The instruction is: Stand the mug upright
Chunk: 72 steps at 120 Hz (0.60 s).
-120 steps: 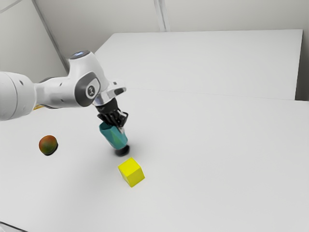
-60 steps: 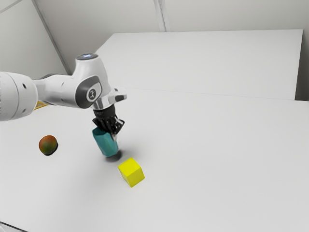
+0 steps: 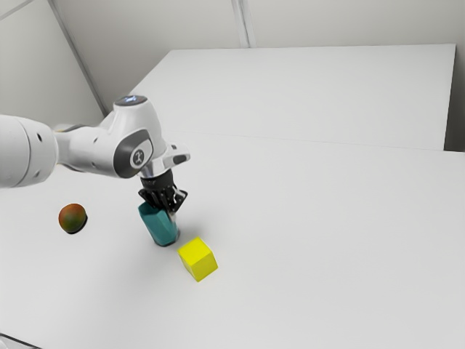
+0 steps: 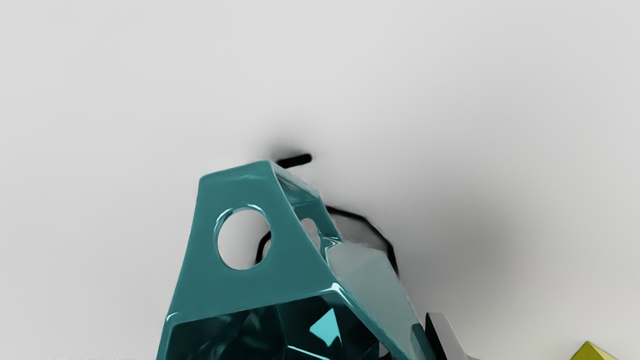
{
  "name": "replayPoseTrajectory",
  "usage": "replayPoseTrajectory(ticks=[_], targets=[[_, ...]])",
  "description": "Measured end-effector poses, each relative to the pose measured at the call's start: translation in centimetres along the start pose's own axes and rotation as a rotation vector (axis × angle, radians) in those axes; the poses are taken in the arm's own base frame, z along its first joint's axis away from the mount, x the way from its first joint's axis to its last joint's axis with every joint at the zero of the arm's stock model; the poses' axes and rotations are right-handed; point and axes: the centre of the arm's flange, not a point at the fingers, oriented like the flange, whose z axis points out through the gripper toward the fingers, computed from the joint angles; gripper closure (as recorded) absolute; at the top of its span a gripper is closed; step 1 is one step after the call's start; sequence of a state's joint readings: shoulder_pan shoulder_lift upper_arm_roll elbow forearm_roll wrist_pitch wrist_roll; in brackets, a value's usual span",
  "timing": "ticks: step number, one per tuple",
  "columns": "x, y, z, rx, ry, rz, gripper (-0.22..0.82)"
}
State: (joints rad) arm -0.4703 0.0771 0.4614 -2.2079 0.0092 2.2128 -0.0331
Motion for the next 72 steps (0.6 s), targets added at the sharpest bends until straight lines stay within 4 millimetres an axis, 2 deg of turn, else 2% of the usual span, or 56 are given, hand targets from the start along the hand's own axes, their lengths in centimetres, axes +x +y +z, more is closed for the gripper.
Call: replayPoseTrajectory(ticks=[40,60,72], targets=[[-0.2,0.8,0.5,0.029,0.008,-0.002,0.78],[0.0,1.1,0.2,0.032,0.012,0.004,0.42],[0.6,1.5,-1.0,0.055,0.035,0.029,0.26]])
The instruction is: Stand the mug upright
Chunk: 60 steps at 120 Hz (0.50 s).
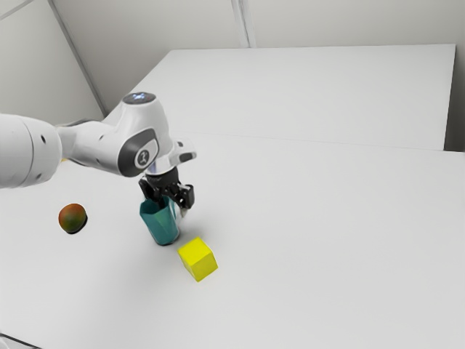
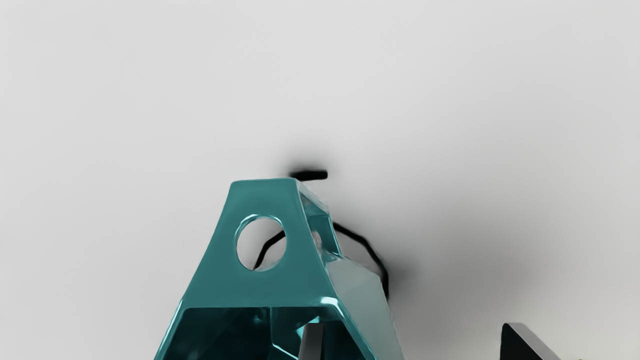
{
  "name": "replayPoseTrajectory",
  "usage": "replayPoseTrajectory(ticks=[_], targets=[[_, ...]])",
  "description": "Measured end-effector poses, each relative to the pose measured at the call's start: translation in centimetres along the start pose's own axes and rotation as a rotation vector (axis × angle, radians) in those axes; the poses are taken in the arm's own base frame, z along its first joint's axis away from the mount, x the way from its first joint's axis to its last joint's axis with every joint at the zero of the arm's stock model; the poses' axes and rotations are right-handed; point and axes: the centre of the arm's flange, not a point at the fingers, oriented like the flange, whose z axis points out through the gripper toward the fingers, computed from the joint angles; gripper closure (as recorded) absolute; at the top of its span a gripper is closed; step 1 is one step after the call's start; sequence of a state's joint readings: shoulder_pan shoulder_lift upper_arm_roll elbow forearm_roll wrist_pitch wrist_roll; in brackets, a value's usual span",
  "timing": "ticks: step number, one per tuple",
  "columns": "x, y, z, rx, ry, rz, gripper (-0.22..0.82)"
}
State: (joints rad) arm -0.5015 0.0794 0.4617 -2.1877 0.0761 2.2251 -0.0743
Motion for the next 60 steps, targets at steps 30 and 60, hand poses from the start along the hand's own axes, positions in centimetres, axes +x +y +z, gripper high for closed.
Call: replayPoseTrajectory(ticks=[30,60], targets=[[0.9,-0.2,-3.9,0.008,0.057,0.024,0.08],[2.3,-2.1,-10.5,-0.004,0.117,0.032,0.02]])
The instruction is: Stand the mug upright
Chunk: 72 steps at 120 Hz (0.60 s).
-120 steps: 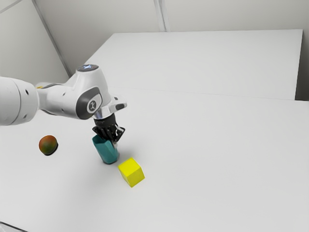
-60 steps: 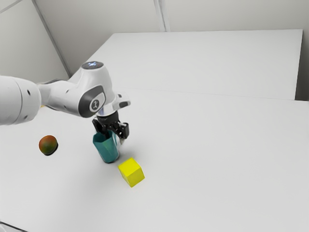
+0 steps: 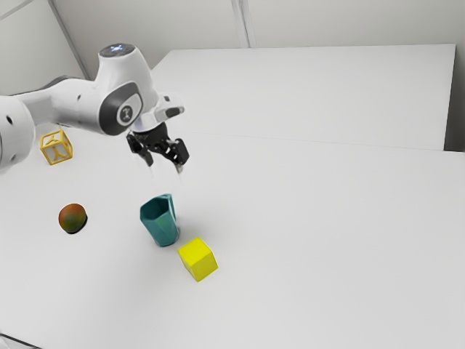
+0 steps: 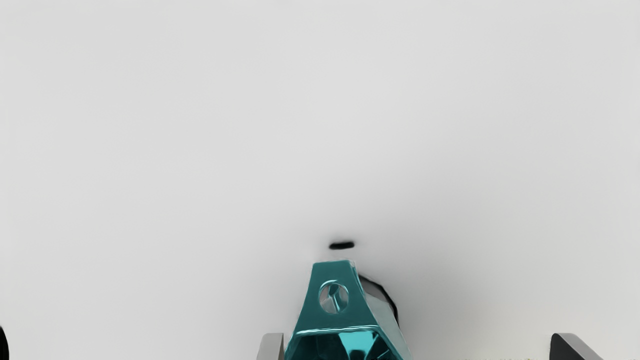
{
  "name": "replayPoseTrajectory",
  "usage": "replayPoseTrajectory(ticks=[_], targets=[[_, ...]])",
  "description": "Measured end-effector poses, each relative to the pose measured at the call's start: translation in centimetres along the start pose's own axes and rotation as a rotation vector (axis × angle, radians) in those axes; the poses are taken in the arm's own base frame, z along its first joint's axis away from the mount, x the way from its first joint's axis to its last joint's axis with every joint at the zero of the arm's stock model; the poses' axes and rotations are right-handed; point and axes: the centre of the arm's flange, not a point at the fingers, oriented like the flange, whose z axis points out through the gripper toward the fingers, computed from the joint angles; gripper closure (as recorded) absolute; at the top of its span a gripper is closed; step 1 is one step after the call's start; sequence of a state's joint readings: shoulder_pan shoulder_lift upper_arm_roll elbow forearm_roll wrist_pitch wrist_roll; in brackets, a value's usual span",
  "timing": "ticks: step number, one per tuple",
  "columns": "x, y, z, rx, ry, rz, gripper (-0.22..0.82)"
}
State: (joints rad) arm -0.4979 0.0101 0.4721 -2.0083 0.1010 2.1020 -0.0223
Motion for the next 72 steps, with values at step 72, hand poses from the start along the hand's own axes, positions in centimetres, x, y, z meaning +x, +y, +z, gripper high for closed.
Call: replayPoseTrajectory(ticks=[72], targets=[[0.4,-4.4,-14.9,0.021,0.038,0.029,0.0]])
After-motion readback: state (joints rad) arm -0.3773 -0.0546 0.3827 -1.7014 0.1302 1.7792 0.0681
